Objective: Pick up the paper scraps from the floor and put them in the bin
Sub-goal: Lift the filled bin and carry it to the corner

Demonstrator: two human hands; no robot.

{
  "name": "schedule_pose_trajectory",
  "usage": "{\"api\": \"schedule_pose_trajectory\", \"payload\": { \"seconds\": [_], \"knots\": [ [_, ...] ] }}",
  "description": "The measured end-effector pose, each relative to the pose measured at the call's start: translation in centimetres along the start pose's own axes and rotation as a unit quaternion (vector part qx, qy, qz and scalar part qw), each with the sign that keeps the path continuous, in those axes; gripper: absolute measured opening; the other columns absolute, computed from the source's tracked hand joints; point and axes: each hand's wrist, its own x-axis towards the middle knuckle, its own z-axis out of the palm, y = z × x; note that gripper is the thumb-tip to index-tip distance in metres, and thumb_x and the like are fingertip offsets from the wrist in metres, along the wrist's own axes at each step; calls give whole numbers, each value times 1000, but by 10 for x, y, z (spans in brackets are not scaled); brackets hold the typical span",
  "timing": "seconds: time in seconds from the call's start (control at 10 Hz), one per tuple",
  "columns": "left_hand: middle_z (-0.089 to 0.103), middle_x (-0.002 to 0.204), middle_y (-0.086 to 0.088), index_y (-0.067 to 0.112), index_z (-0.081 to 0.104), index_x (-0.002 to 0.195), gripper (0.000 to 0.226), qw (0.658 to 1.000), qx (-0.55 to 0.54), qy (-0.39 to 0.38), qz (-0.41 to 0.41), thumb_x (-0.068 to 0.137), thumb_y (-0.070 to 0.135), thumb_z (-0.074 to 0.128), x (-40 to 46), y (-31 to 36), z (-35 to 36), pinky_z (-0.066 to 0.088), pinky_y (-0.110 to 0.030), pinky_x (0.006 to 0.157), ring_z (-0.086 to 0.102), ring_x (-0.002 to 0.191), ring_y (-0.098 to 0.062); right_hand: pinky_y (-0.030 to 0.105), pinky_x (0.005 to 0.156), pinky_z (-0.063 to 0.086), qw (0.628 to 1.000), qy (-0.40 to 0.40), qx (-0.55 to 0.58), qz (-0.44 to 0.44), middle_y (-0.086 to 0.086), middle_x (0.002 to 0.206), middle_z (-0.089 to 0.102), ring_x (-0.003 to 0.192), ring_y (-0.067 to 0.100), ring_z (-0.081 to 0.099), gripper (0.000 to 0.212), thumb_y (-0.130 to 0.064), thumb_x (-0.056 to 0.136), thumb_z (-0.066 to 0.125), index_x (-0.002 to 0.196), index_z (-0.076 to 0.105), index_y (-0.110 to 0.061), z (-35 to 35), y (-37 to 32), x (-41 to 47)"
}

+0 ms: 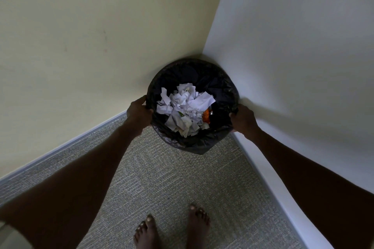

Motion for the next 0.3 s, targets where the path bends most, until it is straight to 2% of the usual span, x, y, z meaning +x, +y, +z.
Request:
{"api": "schedule_pose_trajectory", "payload": {
  "seconds": [0.1,0.2,0.3],
  "knots": [
    [70,110,-15,27,62,125,51,1000,-13,-17,-7,76,12,61,0,-3,-4,54,-55,92,66,105,-38,40,85,47,1000,-20,1,16,29,113,61,106,45,59,28,-13,96,50,116,52,8,2,3,-1],
    [64,121,-25,13,56,121,35,997,72,-21,2,87,19,61,-12,-2,0,52,-40,84,62,100,-37,46,93,50,997,-57,-7,59,32,125,56,113,46,57,50,-28,101,47,135,36,7,-5,-3,-5],
    [56,112,-28,-4,44,119,30,969,209,61,119,101,20,47,-38,-2,11,45,-40,69,57,104,-46,48,101,43,996,-13,-69,49,33,143,40,128,45,46,78,-46,103,38,151,9,8,-11,-16,-28]
  ]
}}
